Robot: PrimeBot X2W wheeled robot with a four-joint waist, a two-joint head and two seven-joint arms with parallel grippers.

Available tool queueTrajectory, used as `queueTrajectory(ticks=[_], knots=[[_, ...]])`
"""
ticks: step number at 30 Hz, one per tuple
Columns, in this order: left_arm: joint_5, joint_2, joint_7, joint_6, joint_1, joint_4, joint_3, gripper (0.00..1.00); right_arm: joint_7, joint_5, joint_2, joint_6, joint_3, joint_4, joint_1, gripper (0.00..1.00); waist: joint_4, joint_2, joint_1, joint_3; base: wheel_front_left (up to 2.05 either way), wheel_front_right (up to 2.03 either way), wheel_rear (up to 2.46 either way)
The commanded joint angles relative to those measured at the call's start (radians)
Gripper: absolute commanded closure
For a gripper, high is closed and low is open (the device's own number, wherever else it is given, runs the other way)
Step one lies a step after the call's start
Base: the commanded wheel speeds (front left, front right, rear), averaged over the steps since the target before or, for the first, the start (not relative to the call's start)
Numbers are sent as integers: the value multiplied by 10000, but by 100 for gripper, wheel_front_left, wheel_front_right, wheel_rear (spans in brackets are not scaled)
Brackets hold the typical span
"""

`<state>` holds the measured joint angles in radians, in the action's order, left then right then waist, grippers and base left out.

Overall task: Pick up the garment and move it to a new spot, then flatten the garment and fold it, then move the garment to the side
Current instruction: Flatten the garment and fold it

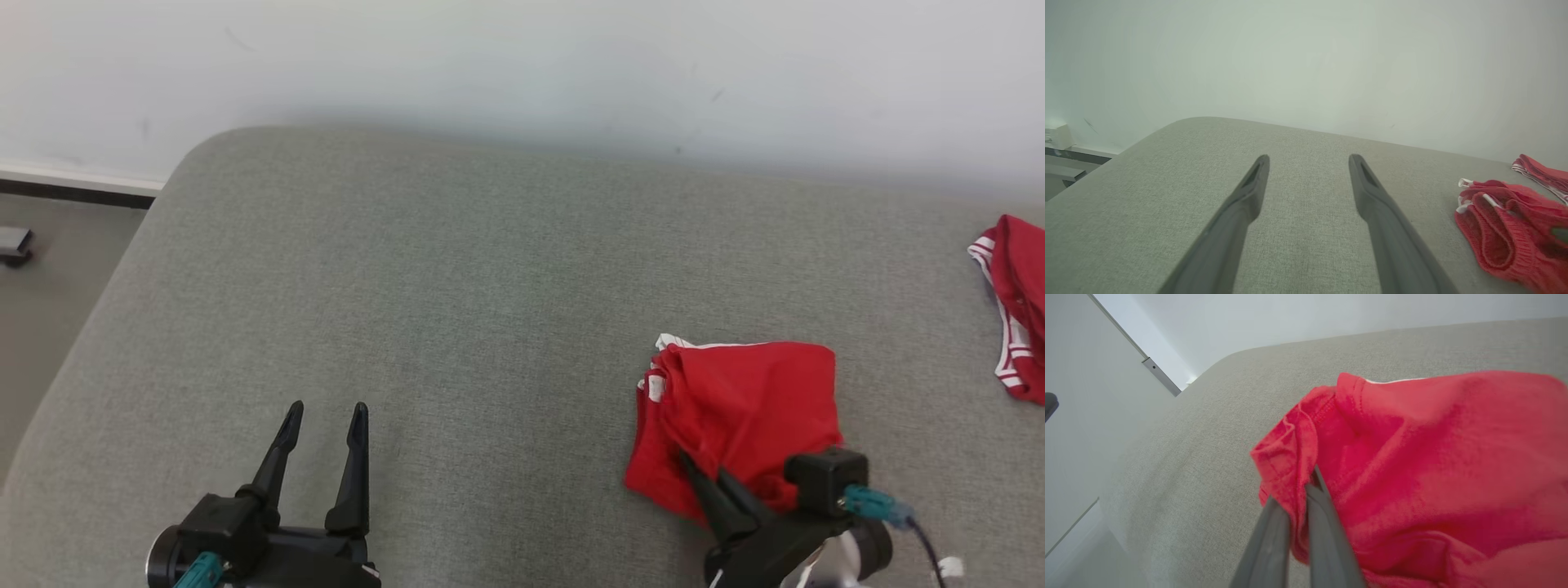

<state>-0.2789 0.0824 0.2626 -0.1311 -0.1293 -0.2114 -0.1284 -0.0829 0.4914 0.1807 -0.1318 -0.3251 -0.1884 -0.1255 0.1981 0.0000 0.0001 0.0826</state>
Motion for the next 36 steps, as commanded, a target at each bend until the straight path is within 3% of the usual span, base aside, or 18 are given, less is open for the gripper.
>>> queueTrajectory(ticks=[1,4,5,6,14,21,30,36], knots=[[-4,-13,27,11,-87,-33,16,0,89,-72,-110,29,-118,-159,-56,100,106,0,-1,65,0,0,0],[-11,-19,27,11,-65,-73,29,0,312,-61,-281,29,-203,-609,-121,100,137,0,-1,70,0,0,0],[-9,-23,27,11,-48,-74,35,0,416,-160,-269,29,-242,-715,-173,65,133,0,-1,70,0,0,0],[-6,-23,27,11,-25,-70,51,0,522,-237,-257,29,-298,-794,-209,0,115,0,-1,67,0,0,0],[109,93,27,11,278,-11,329,0,1614,-188,70,29,-101,-676,-353,0,-288,0,-1,-70,0,0,0],[221,175,27,11,418,2,483,0,2544,-402,269,29,789,-284,-77,0,-615,0,-1,-246,0,0,0],[266,267,27,11,603,84,591,0,3143,-878,95,29,2450,49,937,0,-855,0,-1,-440,0,0,0],[435,363,27,10,934,178,796,0,3313,-1179,-185,29,2998,316,1557,0,-1094,0,-1,-616,0,0,0]])
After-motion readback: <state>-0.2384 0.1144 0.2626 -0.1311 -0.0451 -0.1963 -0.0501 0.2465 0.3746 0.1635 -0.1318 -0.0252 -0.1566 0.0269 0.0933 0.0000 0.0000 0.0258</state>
